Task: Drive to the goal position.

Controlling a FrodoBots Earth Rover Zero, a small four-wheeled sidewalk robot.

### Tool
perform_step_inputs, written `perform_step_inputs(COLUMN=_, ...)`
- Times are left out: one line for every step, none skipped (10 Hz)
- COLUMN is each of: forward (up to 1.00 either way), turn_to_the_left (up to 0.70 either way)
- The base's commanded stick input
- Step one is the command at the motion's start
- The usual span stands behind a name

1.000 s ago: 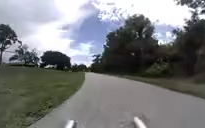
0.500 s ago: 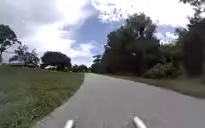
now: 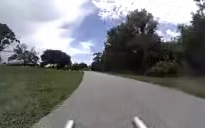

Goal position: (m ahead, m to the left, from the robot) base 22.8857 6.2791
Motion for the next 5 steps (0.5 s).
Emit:
perform_step_inputs(forward=0.7, turn_to_the_left=0.0)
perform_step_inputs(forward=0.7, turn_to_the_left=0.0)
perform_step_inputs(forward=0.7, turn_to_the_left=0.0)
perform_step_inputs(forward=0.7, turn_to_the_left=0.0)
perform_step_inputs(forward=0.7, turn_to_the_left=0.0)
